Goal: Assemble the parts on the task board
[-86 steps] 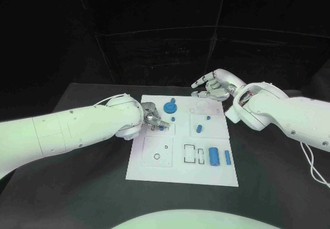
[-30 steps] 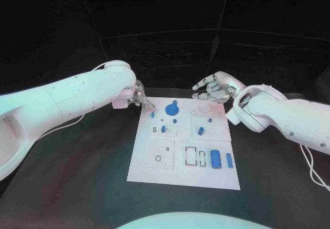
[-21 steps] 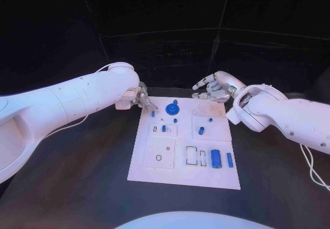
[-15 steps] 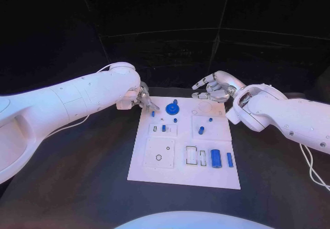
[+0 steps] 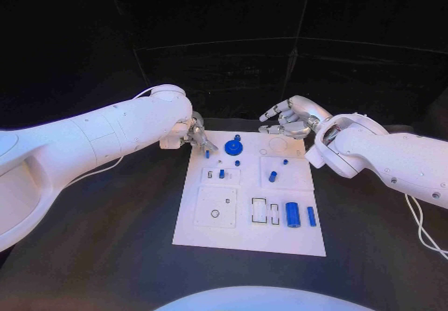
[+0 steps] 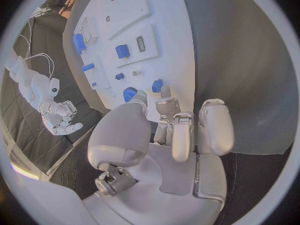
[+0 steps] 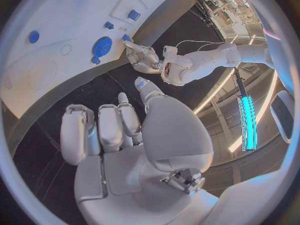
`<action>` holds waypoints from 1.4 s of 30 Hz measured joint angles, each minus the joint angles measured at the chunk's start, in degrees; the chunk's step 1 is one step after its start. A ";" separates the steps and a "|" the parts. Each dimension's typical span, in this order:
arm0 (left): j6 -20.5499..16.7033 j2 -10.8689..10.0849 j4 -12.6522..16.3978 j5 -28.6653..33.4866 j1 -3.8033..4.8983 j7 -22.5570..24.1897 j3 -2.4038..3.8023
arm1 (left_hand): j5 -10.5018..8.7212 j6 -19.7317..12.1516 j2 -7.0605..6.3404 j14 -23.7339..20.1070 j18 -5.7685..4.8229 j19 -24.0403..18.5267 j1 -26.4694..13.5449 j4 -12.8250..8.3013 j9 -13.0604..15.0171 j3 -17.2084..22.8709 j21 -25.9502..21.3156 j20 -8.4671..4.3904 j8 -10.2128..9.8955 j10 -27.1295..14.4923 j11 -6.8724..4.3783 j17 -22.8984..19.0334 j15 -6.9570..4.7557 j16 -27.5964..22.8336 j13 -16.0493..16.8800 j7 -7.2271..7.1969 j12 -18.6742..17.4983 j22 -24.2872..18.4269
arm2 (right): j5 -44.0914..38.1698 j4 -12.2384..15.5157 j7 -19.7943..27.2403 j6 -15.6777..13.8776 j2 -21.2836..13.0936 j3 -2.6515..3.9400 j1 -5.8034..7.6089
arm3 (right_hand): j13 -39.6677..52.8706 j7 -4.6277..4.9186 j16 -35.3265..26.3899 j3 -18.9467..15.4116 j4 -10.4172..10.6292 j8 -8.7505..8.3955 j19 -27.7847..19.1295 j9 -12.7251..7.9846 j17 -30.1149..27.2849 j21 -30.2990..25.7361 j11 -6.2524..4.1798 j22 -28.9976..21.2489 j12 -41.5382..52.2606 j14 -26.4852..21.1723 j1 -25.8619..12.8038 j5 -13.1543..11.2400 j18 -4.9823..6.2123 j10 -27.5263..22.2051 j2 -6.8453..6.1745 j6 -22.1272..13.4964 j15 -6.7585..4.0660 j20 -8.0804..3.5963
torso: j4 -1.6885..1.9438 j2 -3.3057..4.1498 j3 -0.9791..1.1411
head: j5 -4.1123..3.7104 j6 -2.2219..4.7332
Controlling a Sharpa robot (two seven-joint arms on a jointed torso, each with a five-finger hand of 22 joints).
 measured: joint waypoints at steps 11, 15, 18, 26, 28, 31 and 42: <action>0.85 0.41 -0.87 -0.03 -0.22 0.08 -0.07 | 0.00 0.40 0.90 0.00 0.01 0.00 2.69 -1.34 -0.69 -0.46 0.00 0.00 -0.24 0.00 0.00 0.00 0.00 0.00 -0.17 0.01 0.00 0.10 | 0.01 -0.01 0.00 0.09 0.03 0.00 0.00 | 0.01 0.00 0.00 0.00 0.00 0.00 0.00 0.00 0.05 0.00 0.00 -0.05 0.00 0.00 -0.23 0.25 0.00 0.00 0.23 0.00 0.00 0.00 | 0.02 -0.02 -0.01 | -0.02 -0.14; 1.06 0.53 -1.00 -0.03 -0.32 0.10 -0.09 | 0.00 0.40 1.29 0.00 0.00 0.00 3.09 -1.75 -0.79 -0.47 0.00 0.00 -0.24 0.00 0.00 0.00 0.00 0.00 -0.20 0.01 0.00 0.11 | 0.01 -0.01 0.00 0.11 0.06 0.00 0.00 | 0.01 0.00 0.00 0.00 0.00 0.00 0.00 0.00 0.05 0.00 0.00 -0.05 0.00 0.00 -0.23 0.25 0.00 0.00 0.23 0.00 0.00 0.00 | 0.02 -0.02 -0.01 | -0.02 -0.24; 1.16 0.58 -1.05 -0.03 -0.34 0.13 -0.09 | 0.00 0.40 1.48 0.00 0.00 0.00 3.28 -1.96 -0.86 -0.45 0.00 0.00 -0.24 0.00 0.00 0.00 0.00 0.00 -0.21 0.01 0.00 0.10 | 0.01 -0.04 0.00 0.12 0.09 0.00 0.00 | 0.01 0.00 0.00 0.00 0.00 0.00 0.00 0.00 0.05 0.00 0.00 -0.05 0.00 0.00 -0.23 0.25 0.00 0.00 0.23 0.00 0.00 0.00 | 0.02 -0.03 -0.01 | -0.05 -0.27; 1.00 0.62 -1.07 -0.04 -0.39 0.62 -0.09 | 0.00 0.82 2.85 0.00 0.00 0.00 4.65 -2.64 -1.19 0.11 0.00 0.00 -0.23 0.00 0.00 0.00 0.00 0.00 -0.25 0.01 0.00 0.18 | 0.01 -0.06 0.00 0.14 0.15 0.00 0.00 | 0.01 0.00 0.00 0.00 0.00 0.00 0.00 0.00 0.04 0.00 0.00 -0.05 0.00 0.00 -0.22 0.25 0.00 0.00 0.22 0.00 0.00 0.00 | 0.02 -0.04 -0.01 | -0.09 -0.36; 0.84 0.62 -1.09 -0.05 -0.40 0.80 -0.09 | 0.00 0.82 3.12 0.00 0.01 0.00 4.92 -2.93 -1.30 0.40 0.00 0.00 -0.43 0.00 0.00 0.00 0.00 0.00 -0.25 0.01 0.00 0.18 | 0.01 -0.06 0.00 0.15 0.15 0.00 0.00 | 0.01 0.00 0.00 0.00 0.00 0.00 0.00 0.00 0.04 0.00 0.00 -0.05 0.00 0.00 -0.22 0.25 0.00 0.00 0.23 0.00 0.00 0.00 | 0.03 -0.05 -0.01 | -0.09 -0.39; 0.43 0.62 -1.09 -0.05 -0.40 1.14 -0.10 | 0.00 0.82 3.69 0.00 0.00 0.00 5.49 -3.26 -1.43 0.74 0.00 0.00 -0.44 0.00 0.00 0.00 0.00 0.00 -0.34 0.01 0.00 0.18 | 0.02 -0.06 0.00 0.17 0.15 0.00 0.00 | 0.01 0.00 0.00 0.00 0.00 0.00 0.00 0.00 0.04 0.00 0.00 -0.05 0.00 0.00 -0.22 0.24 0.00 0.00 0.22 0.00 0.00 0.00 | 0.04 -0.06 -0.01 | -0.10 -0.43; -0.74 0.70 -1.34 0.05 -0.40 2.25 -0.10 | 0.00 0.82 5.62 0.00 0.00 0.00 8.33 -5.60 -1.91 2.76 0.00 0.00 -0.78 -0.13 -0.13 0.00 0.00 0.00 -0.51 0.01 -0.01 0.27 | 0.02 -0.08 -0.01 0.30 0.21 0.00 0.00 | 0.01 0.00 0.00 -0.17 0.17 0.00 0.00 0.00 0.27 0.00 0.00 -0.05 0.00 0.00 -0.22 0.24 0.00 0.00 0.22 0.00 0.00 0.00 | 0.05 -0.06 -0.01 | -0.13 -0.52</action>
